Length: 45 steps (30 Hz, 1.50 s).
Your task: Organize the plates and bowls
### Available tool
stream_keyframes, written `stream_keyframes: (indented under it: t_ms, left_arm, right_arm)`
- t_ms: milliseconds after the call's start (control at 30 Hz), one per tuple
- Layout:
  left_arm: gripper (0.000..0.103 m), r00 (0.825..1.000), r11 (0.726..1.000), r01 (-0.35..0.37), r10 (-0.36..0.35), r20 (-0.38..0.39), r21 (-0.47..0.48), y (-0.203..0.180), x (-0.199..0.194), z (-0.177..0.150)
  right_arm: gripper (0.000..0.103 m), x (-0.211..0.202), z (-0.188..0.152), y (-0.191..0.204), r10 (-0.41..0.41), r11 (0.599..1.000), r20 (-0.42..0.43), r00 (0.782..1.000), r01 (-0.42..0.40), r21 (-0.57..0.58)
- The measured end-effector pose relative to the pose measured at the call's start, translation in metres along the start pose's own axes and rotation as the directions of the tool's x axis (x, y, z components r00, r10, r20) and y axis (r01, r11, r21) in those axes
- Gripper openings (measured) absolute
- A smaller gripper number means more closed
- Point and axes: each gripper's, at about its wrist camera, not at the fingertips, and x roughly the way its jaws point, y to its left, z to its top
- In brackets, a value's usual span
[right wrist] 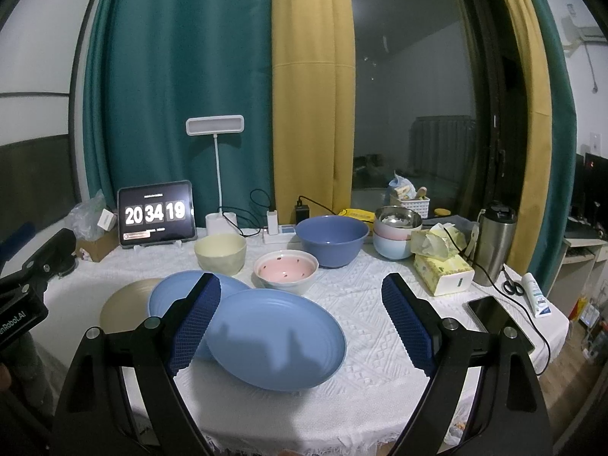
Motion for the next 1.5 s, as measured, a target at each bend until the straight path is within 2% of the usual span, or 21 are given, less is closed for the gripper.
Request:
stream_keyframes:
  t_ms: [800, 1167, 1500]
  left_arm:
    - [0.102, 1.0, 1.0, 0.013, -0.013, -0.023, 0.021, -0.009, 0.004, -0.005]
    - [0.102, 0.994, 0.997, 0.041, -0.033, -0.107, 0.069, -0.031, 0.031, -0.019]
    - [0.102, 0.977, 0.989, 0.057, -0.028, -0.212, 0.134, -0.057, 0.072, -0.039]
  right_arm:
    - [0.089, 0.011, -0.01, -0.009, -0.005, 1.0, -0.015, 1.0, 0.005, 0.018]
    - [0.089, 0.039, -0.028, -0.028, -0.007, 0.998, -0.089, 0.996, 0.013, 0.068]
    - [0.089, 0.072, -0.043, -0.05, -0.003, 0.994, -0.144, 0.99, 0.019, 0.105]
